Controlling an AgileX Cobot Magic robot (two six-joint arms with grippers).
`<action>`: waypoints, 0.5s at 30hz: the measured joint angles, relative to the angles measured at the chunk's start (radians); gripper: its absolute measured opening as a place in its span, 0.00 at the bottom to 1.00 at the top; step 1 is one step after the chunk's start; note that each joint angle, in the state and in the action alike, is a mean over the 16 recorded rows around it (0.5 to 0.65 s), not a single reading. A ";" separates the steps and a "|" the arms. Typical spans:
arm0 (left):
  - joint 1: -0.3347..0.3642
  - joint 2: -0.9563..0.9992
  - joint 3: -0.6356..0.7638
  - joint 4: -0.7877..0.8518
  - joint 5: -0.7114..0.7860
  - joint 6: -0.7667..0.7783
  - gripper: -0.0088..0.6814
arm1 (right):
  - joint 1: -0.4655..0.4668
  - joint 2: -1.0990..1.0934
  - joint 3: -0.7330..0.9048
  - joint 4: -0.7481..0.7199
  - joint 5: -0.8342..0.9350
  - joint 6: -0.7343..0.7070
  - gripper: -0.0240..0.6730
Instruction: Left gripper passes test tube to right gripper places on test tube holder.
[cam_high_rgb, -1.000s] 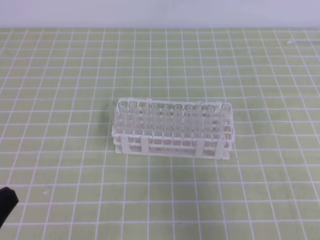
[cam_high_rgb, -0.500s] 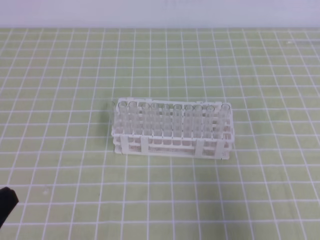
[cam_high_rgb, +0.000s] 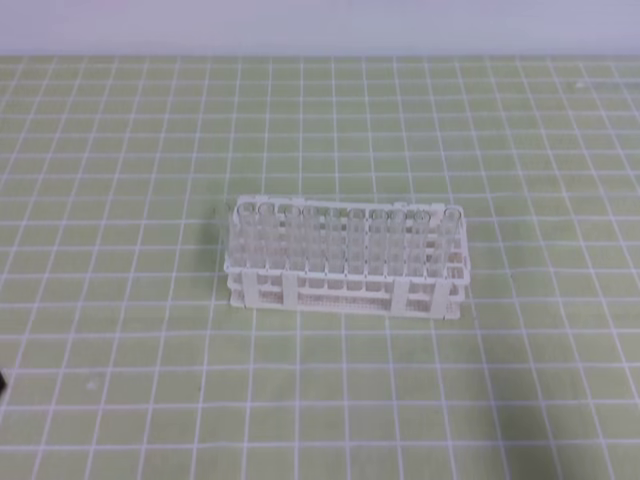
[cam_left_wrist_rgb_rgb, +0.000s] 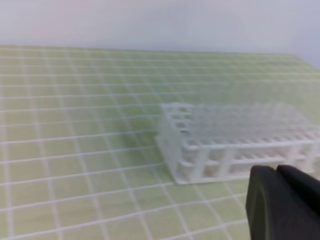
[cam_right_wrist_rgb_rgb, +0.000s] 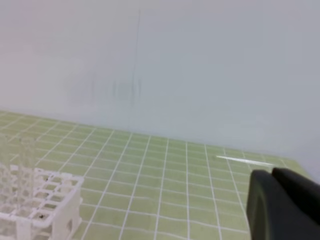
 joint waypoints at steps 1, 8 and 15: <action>0.033 -0.005 0.000 -0.001 0.001 0.000 0.01 | -0.003 -0.006 0.012 0.009 -0.005 -0.006 0.01; 0.325 -0.081 0.000 -0.017 0.001 0.000 0.01 | -0.005 -0.054 0.046 0.094 0.083 -0.071 0.01; 0.517 -0.150 0.000 -0.045 -0.010 0.002 0.01 | -0.005 -0.122 0.063 0.194 0.237 -0.138 0.01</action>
